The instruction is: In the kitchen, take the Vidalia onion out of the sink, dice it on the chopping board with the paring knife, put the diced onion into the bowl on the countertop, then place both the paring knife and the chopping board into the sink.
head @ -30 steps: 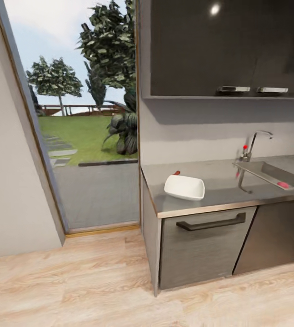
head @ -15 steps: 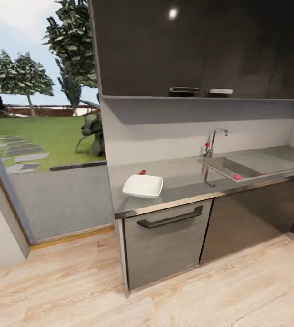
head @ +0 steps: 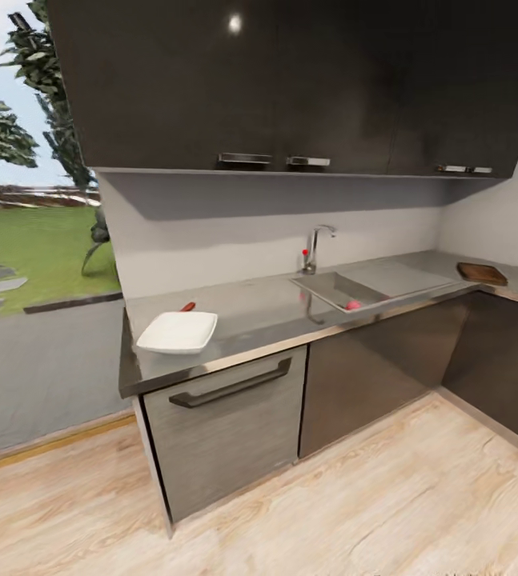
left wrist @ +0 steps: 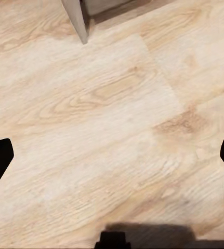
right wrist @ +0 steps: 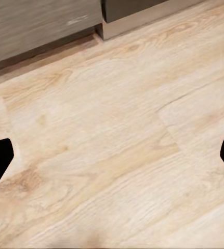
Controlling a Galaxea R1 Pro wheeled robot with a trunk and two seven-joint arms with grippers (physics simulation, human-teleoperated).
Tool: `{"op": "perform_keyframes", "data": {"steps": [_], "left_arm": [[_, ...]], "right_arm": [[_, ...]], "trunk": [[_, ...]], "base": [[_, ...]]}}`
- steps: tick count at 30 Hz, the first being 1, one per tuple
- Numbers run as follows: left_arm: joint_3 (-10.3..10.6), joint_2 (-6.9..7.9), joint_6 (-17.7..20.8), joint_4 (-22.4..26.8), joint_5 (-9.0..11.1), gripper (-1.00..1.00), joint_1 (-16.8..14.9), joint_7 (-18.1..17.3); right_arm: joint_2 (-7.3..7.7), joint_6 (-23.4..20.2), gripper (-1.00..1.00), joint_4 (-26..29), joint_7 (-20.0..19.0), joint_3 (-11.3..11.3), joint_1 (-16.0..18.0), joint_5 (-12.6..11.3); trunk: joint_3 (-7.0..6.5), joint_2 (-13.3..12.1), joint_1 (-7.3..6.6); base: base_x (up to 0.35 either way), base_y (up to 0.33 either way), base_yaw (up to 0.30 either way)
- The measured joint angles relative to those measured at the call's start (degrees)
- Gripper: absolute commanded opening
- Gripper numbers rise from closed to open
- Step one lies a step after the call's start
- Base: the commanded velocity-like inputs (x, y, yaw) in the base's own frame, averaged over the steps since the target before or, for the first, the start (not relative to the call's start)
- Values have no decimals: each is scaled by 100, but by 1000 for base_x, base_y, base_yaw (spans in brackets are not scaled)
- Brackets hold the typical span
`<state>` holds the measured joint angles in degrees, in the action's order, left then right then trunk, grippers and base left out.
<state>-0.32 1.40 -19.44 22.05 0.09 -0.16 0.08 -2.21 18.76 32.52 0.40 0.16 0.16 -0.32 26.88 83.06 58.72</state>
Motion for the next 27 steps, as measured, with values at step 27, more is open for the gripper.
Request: {"op": "perform_keyframes", "data": {"steps": [27], "left_arm": [[0,0,1,-15,-1,100,0,0]], "right_arm": [[1,-5,100,-1,0,0,-2,0]], "trunk": [[0,0,-2]], "base": [[251,-213,-274]]}}
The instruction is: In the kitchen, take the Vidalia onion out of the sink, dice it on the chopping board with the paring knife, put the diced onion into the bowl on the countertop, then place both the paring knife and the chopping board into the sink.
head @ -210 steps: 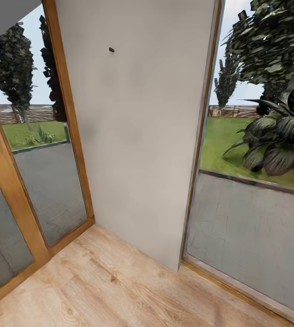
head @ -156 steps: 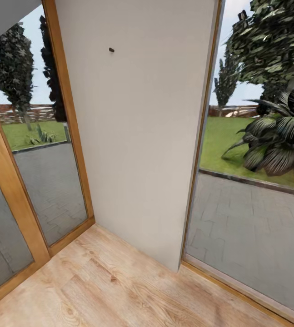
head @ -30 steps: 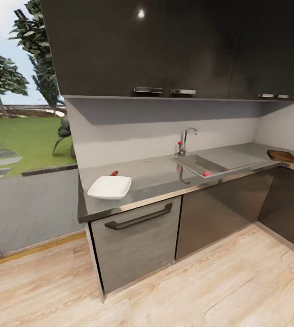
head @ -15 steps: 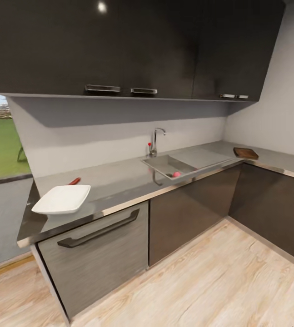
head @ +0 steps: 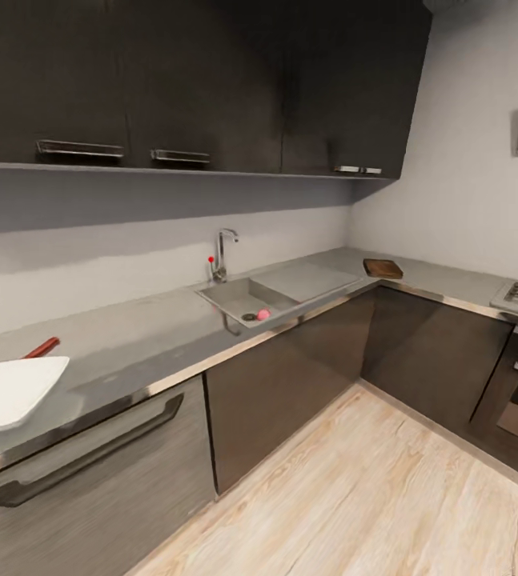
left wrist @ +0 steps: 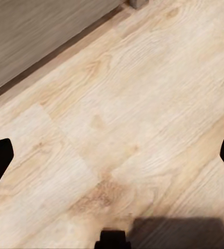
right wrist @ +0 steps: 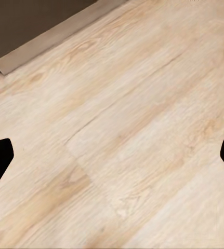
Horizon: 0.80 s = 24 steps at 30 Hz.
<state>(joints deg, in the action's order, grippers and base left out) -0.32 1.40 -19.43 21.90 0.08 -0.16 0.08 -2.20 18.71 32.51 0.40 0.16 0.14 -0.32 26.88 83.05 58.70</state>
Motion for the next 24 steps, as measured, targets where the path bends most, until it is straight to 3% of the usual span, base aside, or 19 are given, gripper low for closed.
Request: {"op": "perform_keyframes", "data": {"steps": [24], "left_arm": [[0,8,0,0,0,100,0,0]], "right_arm": [[0,5,100,0,0,0,1,0]], "trunk": [[0,0,0]], "base": [[279,-185,-274]]}}
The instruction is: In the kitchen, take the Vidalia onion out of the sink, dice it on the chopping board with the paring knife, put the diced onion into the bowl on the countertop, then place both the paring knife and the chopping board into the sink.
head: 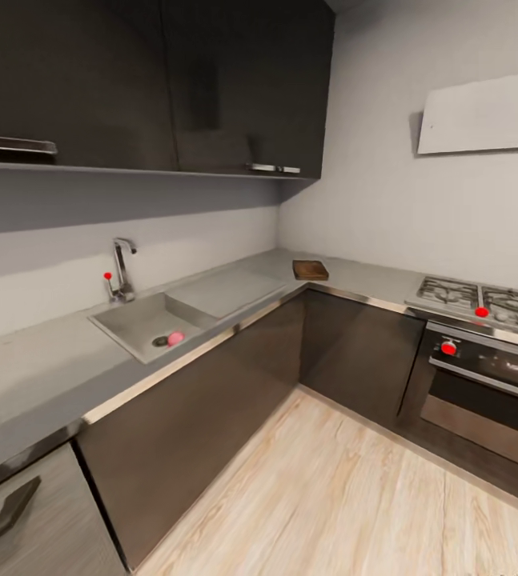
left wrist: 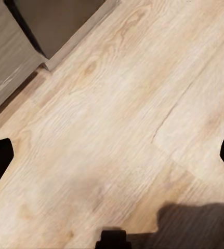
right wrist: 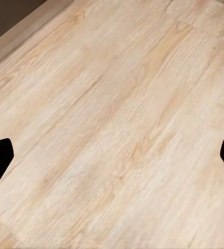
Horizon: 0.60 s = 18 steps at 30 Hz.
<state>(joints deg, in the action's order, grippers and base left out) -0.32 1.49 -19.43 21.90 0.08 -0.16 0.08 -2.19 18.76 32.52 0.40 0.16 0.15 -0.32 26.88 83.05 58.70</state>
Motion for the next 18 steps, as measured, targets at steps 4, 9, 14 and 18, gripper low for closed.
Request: {"op": "perform_keyframes", "data": {"steps": [4,9,14,18], "left_arm": [[0,0,0,0,0,100,0,0],[0,0,0,0,0,100,0,0],[0,0,0,0,0,100,0,0],[0,1,-1,0,0,100,0,0]], "right_arm": [[-2,-3,100,0,0,0,-1,0],[-4,-5,100,0,0,0,0,0],[-4,-1,100,0,0,0,1,0],[-7,-6,100,1,0,0,1,0]], "trunk": [[0,0,0],[0,0,0],[0,0,0],[0,0,0]], "base": [[279,-184,-274],[279,-184,-274],[281,-181,-257],[291,-168,-81]]}}
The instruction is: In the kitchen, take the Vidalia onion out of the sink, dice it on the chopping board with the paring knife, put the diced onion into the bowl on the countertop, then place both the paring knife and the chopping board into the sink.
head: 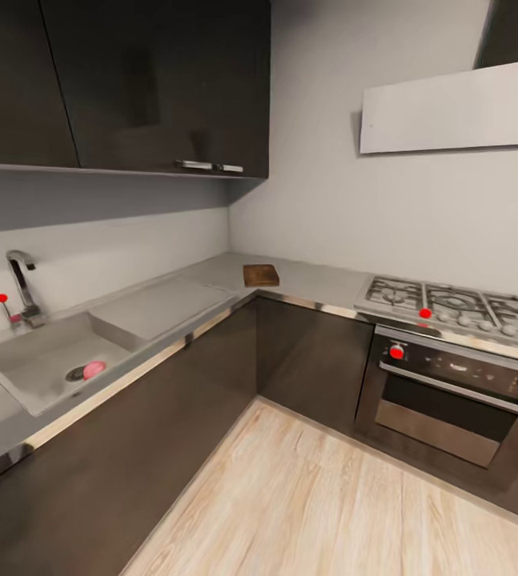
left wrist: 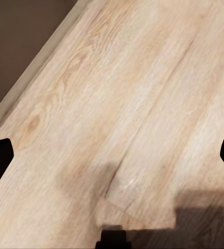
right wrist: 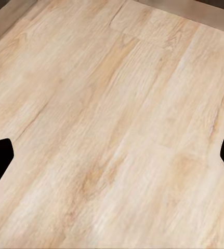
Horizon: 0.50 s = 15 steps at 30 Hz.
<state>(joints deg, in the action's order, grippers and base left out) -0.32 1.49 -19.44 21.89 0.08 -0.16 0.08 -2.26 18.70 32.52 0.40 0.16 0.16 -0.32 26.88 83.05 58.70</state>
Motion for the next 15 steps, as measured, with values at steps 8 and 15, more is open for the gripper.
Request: {"op": "perform_keyframes", "data": {"steps": [8,15], "left_arm": [[0,0,-1,0,0,100,0,0],[0,0,-1,0,0,100,0,0]], "right_arm": [[4,13,100,0,-4,-14,0,17],[7,7,100,-9,-10,-21,-2,24]], "trunk": [[0,0,0],[0,0,-1]], "base": [[319,-78,-6],[332,-3,0]]}}
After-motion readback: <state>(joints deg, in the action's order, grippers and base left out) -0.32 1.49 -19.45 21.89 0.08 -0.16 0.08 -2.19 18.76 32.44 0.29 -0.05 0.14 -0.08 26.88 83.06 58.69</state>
